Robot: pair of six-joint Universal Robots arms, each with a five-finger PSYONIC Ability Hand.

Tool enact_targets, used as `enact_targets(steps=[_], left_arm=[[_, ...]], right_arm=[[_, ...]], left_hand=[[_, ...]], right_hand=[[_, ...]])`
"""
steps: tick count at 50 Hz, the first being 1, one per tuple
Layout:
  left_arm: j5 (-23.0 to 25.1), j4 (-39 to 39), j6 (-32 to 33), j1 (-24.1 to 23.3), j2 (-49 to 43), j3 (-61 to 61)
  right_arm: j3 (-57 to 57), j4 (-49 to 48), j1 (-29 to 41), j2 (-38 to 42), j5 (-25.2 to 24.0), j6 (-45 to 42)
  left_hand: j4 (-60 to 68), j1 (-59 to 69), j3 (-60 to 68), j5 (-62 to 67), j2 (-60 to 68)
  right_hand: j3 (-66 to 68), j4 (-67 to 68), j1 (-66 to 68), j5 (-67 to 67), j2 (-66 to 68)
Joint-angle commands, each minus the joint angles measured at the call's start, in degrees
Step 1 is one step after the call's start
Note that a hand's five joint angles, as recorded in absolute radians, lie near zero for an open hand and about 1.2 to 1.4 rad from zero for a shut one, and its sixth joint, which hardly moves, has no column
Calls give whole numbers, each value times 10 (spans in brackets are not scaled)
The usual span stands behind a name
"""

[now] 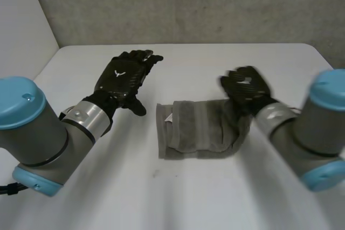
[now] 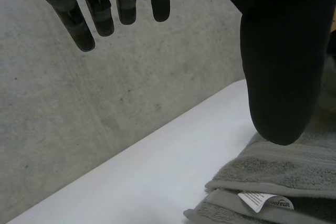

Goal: Fold the towel.

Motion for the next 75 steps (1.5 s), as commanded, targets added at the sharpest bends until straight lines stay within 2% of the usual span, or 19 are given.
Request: enact_targets(steps=[1,5,6,7,8,9,13,15,18,20,26,28,29,31,38,56,62,69,75], left_arm=[[-1,-1,-2,11,26,-19],[-1,-1,-3,11,27,-20],[-1,-1,-4,11,27,-19],[-1,-1,-4,11,27,-19],[-1,0,-4,11,26,-16],[-1,0,-6,12,24,-11],[0,1,-6,10,16,3],[-1,-1,-5,5,8,14],[-6,-3,-5,-3,-11,30],[-19,-3,-6,-12,-18,36],[-31,-4,-6,-19,-18,29],[-32,-5,-7,-21,-18,21],[-32,-5,-7,-21,-18,21],[-31,-4,-7,-24,-18,14],[-31,-3,-7,-27,-22,10],[-31,-1,-7,-27,-23,7],[-30,0,-7,-27,-23,1],[-31,0,-7,-28,-19,0],[-31,0,-7,-27,-15,-1]], right_arm=[[-91,37,181,107,12,7],[-111,61,193,147,16,8],[-120,73,193,155,24,8],[-124,83,193,154,40,9],[-124,84,193,154,40,9],[-126,92,191,144,59,14],[-118,102,179,100,86,27],[-96,101,128,44,102,44],[-78,98,94,18,101,58],[-40,102,29,-17,96,91],[36,102,-35,-32,72,117],[93,95,-90,-40,27,110],[93,95,-90,-40,26,110],[141,89,-147,-42,-41,77],[191,51,-208,-40,-89,-4],[195,-30,-226,-15,-66,-42],[189,-52,-223,-6,-67,-43],[167,-76,-217,4,-60,-57],[119,-79,-99,-5,-45,-86]], left_hand=[[7,1,8,-12,9],[7,1,8,-12,9],[7,1,8,-12,9],[7,1,8,-12,9],[11,4,11,-9,12],[12,6,13,-7,14],[14,8,15,-6,15],[16,9,16,-4,17],[14,8,15,-6,15],[14,8,15,-6,15],[12,6,13,-7,14],[12,6,13,-7,14],[12,6,13,-7,14],[12,6,13,-7,14],[11,4,11,-9,12],[11,4,11,-9,12],[11,4,11,-9,12],[9,2,10,-11,10],[9,2,10,-11,10]], right_hand=[[122,116,313,133,127],[122,116,313,133,127],[49,43,241,60,54],[-213,-219,-22,-202,-208],[-216,-222,-24,-205,-211],[-339,-345,-147,-328,-334],[-349,-355,-157,-338,-344],[-459,-465,-267,-448,-454],[-493,-499,-302,-483,-489],[-482,-488,-290,-471,-477],[-428,-434,-236,-417,-423],[-406,-412,-214,-395,-401],[-406,-412,-214,-395,-401],[-384,-390,-193,-373,-379],[-354,-360,-162,-343,-349],[-147,-153,45,-136,-142],[121,115,313,132,126],[122,116,313,133,127],[122,116,313,133,127]])
